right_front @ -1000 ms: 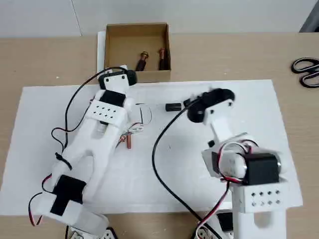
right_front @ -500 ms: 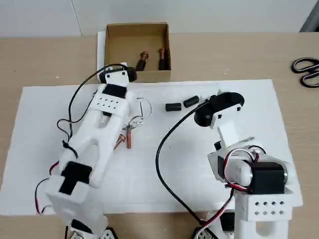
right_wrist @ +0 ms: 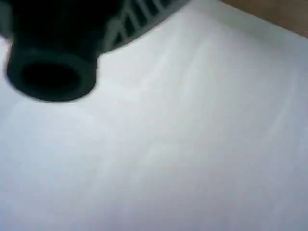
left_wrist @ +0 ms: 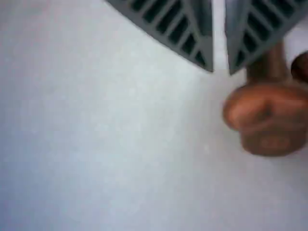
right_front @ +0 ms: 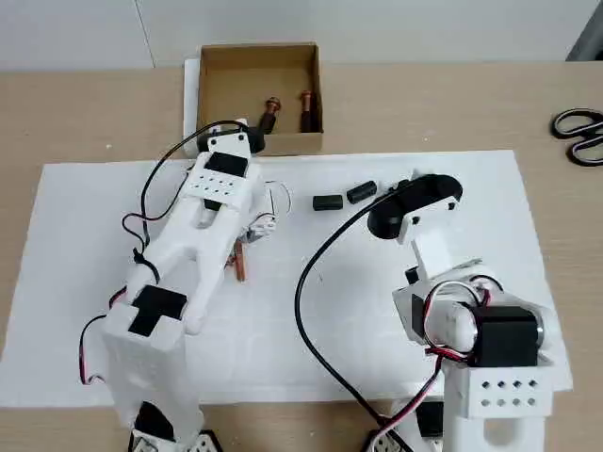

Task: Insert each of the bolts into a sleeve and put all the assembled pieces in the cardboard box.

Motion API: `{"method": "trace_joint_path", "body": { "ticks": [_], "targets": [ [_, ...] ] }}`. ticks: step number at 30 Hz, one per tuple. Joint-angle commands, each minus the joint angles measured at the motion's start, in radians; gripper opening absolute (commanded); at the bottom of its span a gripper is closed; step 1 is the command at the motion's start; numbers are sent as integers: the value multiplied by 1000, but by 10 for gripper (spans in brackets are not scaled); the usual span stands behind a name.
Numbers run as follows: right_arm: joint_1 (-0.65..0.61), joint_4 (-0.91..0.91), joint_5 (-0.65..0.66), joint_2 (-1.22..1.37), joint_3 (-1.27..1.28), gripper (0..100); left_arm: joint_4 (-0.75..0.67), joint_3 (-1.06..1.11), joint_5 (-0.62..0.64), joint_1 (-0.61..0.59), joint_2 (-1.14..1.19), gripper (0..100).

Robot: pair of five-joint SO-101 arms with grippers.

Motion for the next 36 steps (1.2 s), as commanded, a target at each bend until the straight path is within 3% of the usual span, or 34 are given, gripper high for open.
{"method": "trace_joint_path", "body": {
  "ticks": [1,10,30,36],
  "targets": [
    [8,2,12,-10,-3,3,72,-76,-23,-20,-11,7],
    [8,-1,11,-5,-3,3,253,-303,-28,-17,-3,7],
    [8,-7,6,-5,18,3,267,-282,-28,-23,0,9],
    [8,-7,6,-5,20,3,262,-225,-23,-23,0,137]
  ]
}}
